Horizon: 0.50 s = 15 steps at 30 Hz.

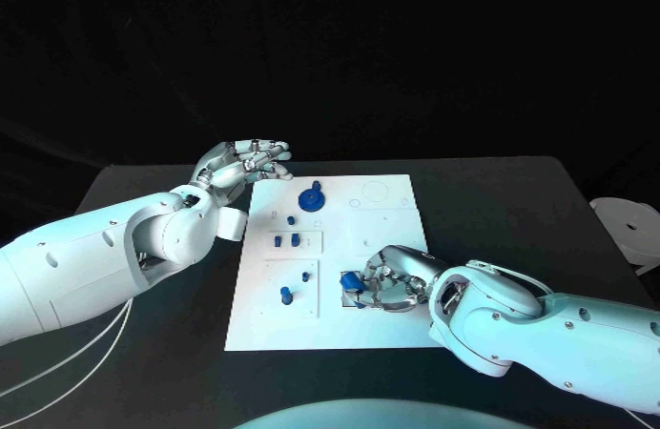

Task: Assemble the parts on the task board

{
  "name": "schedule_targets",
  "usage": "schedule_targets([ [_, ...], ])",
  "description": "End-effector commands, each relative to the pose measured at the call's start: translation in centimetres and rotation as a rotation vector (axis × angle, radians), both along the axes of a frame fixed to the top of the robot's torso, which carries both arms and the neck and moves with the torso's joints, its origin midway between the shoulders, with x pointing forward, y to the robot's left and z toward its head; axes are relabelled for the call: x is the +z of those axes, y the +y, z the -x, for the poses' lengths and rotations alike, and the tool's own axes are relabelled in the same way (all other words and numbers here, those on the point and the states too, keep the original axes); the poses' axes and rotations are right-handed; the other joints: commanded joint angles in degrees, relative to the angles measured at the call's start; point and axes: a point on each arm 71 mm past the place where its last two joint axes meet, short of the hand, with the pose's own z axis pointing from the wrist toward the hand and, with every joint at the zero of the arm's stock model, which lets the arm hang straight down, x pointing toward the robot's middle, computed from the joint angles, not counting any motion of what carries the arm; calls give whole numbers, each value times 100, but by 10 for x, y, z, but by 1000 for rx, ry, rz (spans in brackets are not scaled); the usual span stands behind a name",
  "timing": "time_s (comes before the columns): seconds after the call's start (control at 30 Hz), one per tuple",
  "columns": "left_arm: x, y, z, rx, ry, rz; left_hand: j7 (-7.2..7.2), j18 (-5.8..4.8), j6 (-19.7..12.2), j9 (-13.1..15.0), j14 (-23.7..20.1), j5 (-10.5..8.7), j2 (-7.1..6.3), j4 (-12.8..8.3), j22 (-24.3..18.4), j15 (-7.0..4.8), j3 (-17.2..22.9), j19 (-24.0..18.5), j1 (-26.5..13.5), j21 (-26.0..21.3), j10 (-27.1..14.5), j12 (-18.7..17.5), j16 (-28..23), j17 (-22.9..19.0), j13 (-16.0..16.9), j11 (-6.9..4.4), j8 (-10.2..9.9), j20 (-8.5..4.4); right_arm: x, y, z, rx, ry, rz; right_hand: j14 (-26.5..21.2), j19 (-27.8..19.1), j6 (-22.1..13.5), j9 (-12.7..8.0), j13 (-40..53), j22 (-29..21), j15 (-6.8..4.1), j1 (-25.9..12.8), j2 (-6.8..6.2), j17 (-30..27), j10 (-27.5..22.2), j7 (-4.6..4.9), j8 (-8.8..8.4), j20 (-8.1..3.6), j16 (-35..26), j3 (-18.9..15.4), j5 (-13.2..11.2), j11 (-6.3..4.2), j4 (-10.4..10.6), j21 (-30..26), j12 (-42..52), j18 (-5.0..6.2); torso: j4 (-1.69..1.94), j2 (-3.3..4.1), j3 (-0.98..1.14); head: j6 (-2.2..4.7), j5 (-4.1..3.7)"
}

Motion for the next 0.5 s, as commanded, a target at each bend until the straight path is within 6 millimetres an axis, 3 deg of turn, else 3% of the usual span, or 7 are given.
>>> schedule_targets([
  [0.03, 1, -3, 1, -23, -7, 10, 13, 60, -42, -6, -37, 5, 33, -12, -5, -6, 4, 2, -27, -31, -40, 30, 19, -8, 6, 4, 37, 23, -4, -1, 0, 8, 31, 36, 528, 126, 398, -7, 484, 1067, -48, -80, 5, 1114, 48, -397, 36, -46, 12, -46, 20, -30, -1, -10, 14, -75, 7, 0, 3, -12, 2],
  [0.27, 1, -3, 1, -23, -6, 10, 13, 60, -42, -6, -37, 5, 33, -12, -5, -6, 4, 2, -27, -31, -40, 30, 19, -8, 6, 4, 37, 23, -5, -1, -1, 2, 22, 44, 528, 129, 422, 58, 498, 1074, -74, -352, 29, 1111, 59, -426, 77, -72, 10, -225, -53, -57, 5, -16, 6, -75, 0, 5, -1, -14, 6],
  [0.3, 1, -3, 1, -24, -6, 10, 13, 60, -42, -6, -37, 5, 33, -12, -5, -6, 4, 2, -27, -31, -40, 30, 19, -8, 6, 4, 37, 23, -5, -1, -1, 2, 21, 44, 528, 132, 423, 78, 501, 1078, -80, -440, 45, 1111, 62, -433, 86, -78, 10, -294, -157, -62, 6, -13, 2, -77, 0, 5, -1, -14, 6],
  [0.33, 1, -3, 1, -24, -6, 10, 13, 60, -42, -6, -37, 5, 33, -12, -5, -6, 4, 2, -27, -31, -40, 30, 19, -8, 6, 4, 37, 23, -5, 0, -2, 4, 18, 44, 529, 133, 422, 112, 507, 1082, -84, -606, 72, 1114, 65, -439, 103, -84, 10, -433, -442, -69, 5, -16, -4, -77, 2, 3, 0, -13, 3],
  [0.5, 1, -3, 1, -23, -5, 9, 13, 60, -42, -6, -37, 5, 33, -12, -5, -6, 4, 2, -27, -31, -40, 30, 19, -8, 6, 4, 37, 23, -4, 1, -1, 14, 6, 40, 530, 134, 407, 193, 523, 1090, -89, -1077, 145, 1120, 70, -445, 132, -87, 11, -868, -932, -67, 19, -37, -23, -76, 3, -2, -1, -17, 4],
])
